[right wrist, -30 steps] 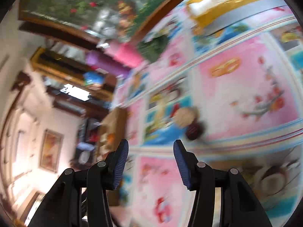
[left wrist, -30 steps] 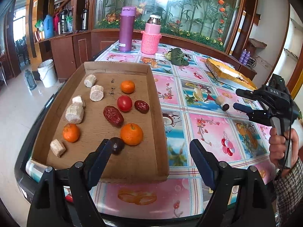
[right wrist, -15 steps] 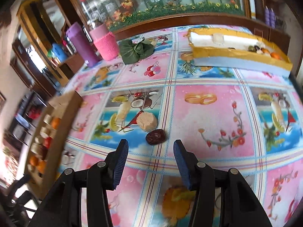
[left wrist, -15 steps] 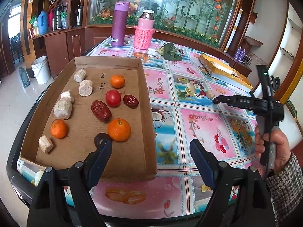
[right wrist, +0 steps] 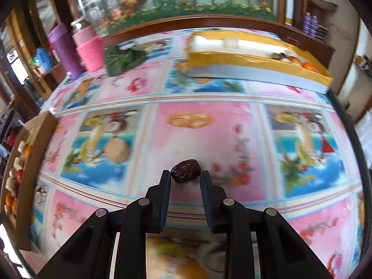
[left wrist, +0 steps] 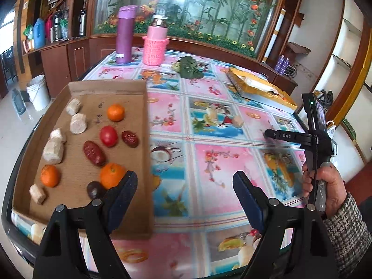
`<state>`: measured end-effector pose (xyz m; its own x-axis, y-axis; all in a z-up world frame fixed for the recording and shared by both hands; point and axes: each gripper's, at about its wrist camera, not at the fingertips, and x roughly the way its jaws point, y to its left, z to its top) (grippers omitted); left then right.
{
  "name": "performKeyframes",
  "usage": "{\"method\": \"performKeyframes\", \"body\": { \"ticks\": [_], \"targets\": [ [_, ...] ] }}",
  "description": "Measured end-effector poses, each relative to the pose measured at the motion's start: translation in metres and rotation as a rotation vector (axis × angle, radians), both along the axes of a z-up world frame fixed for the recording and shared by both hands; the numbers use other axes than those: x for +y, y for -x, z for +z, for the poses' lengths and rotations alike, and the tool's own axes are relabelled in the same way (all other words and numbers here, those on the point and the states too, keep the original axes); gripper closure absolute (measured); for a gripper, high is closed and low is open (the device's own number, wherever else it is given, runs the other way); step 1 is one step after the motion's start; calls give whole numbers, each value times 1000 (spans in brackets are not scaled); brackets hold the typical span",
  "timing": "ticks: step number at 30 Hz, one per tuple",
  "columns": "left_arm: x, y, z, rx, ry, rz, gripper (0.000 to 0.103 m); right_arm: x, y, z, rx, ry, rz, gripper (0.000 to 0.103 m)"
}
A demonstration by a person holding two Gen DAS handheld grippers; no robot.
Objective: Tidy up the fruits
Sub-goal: 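Grasp the dark date with the right tool while the left tool grasps the cork piece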
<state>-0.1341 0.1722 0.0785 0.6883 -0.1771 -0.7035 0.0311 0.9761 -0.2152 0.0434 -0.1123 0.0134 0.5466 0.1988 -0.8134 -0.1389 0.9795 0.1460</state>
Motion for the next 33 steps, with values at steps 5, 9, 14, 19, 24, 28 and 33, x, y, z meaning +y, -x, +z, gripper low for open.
{"method": "performKeyframes", "body": {
  "ticks": [5,9,14,19,24,28,33],
  "targets": [
    [-35,-30,-2,14,-10,-59,19,-27,3,-2,-13,-51,-32,54],
    [-61,-58,-5,34,-22,-97,19,-26,3,-2,-44,-74,-12,54],
    [-83,-97,-14,42,-50,-116,19,-26,2,-5,-84,-146,8,54],
    [-102,-143,-35,69,-51,-142,20,-26,-2,-6,-85,-174,14,54],
    [-115,-178,-52,101,-64,-155,30,-22,-4,-6,-86,-101,17,73],
    [-125,-192,-57,107,-58,-179,41,-25,-4,-6,-82,-74,6,73],
    [-136,-199,-64,100,-77,-213,45,-26,-2,-6,-80,-55,5,73]
  ]
}}
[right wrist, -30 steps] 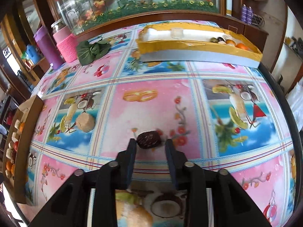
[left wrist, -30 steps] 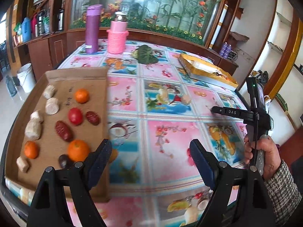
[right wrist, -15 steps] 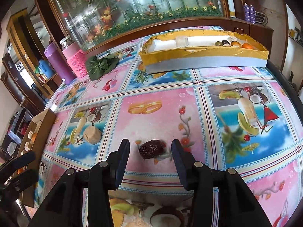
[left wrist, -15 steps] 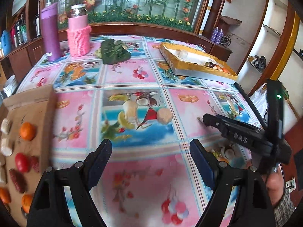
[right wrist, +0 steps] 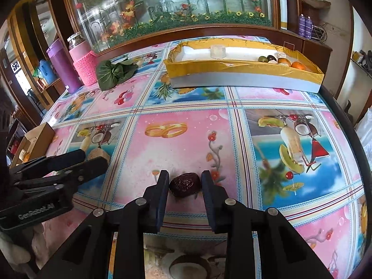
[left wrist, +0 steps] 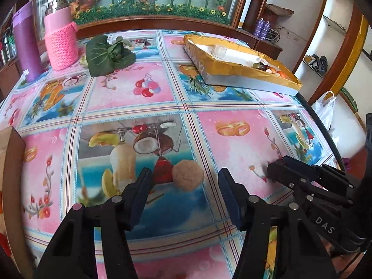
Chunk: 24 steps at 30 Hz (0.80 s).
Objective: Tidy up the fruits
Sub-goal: 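Grasp the dark date with the right tool while the left tool grasps the cork piece, then carry the cork piece and dark date into the tray and open both tools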
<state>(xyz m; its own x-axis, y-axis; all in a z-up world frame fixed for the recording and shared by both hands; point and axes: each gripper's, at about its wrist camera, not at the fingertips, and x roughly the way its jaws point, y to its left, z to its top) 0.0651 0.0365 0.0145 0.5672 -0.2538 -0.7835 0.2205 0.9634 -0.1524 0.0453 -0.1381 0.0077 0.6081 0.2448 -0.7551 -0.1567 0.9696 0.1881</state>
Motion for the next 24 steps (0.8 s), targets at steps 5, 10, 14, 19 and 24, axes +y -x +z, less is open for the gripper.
{"method": "performKeyframes", "body": {
  "ticks": [5,10,14,19,24],
  "targets": [
    [-3,-3,-2,-17,-13,-21,45,0,1,0,1,-3,-3,73],
    [-7,2,-2,-47,-75,-46,76,2,1,0,-2,18,-2,73],
    [-2,5,-1,-48,-46,-50,76,3,3,0,-6,25,-6,73],
    [3,6,-2,-44,-8,-40,76,0,3,1,-8,15,-20,73],
    [4,6,-2,-44,3,-37,76,0,2,0,-10,14,-29,73]
  ]
}}
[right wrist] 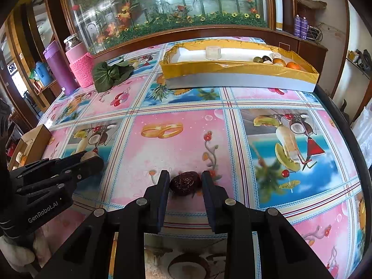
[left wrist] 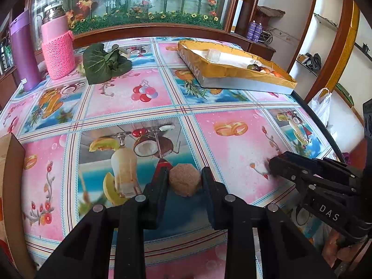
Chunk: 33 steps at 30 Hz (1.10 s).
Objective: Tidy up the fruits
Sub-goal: 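Carry the cork piece and dark date into the tray and open both tools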
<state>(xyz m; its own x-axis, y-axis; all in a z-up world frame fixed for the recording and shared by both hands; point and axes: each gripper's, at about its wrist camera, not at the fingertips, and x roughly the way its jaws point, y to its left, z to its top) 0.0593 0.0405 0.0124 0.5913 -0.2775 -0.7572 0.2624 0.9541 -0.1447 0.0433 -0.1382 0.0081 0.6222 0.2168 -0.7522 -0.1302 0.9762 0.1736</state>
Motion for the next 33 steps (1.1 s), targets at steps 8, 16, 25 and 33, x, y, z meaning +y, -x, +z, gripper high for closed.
{"method": "performKeyframes", "body": {
  "ticks": [8,16,25,33],
  "targets": [
    [2,1,0,1,-1,21,76,1,-1,3,-29,13,-13,73],
    [11,26,18,-5,9,63,76,-6,1,4,-41,6,-54,73],
    [72,100,60,-51,64,147,75,9,33,27,-86,-8,-40,73],
    [159,146,72,-82,49,326,75,96,89,68,-156,-35,149,73]
  ]
}}
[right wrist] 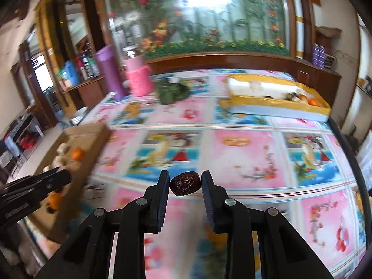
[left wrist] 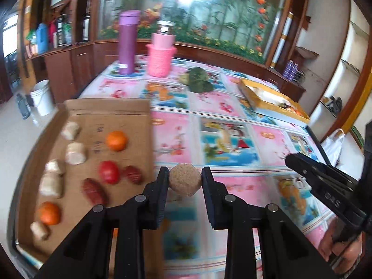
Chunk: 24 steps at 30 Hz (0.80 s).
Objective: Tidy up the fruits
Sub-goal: 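Carry the cork piece and dark date into the tray and open both tools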
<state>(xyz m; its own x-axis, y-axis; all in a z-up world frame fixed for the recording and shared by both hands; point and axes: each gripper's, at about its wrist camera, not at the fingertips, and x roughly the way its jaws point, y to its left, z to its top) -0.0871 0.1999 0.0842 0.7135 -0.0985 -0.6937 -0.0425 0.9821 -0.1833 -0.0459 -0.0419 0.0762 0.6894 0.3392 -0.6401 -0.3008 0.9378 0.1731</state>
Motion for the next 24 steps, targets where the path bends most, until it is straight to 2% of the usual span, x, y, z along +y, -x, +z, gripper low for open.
{"method": "performKeyframes", "body": {
  "ticks": [6,12,18,24],
  "targets": [
    [69,36,-5,18,-15,143,75,87,41,12,-11,-23,192,72],
    [104,65,-24,55,-49,203,75,154,67,1,3,-3,324,72],
    [115,74,-37,68,-73,223,75,182,71,-22,58,2,327,72],
    [115,73,-45,72,-64,217,75,191,78,-31,64,18,302,72]
  ]
}}
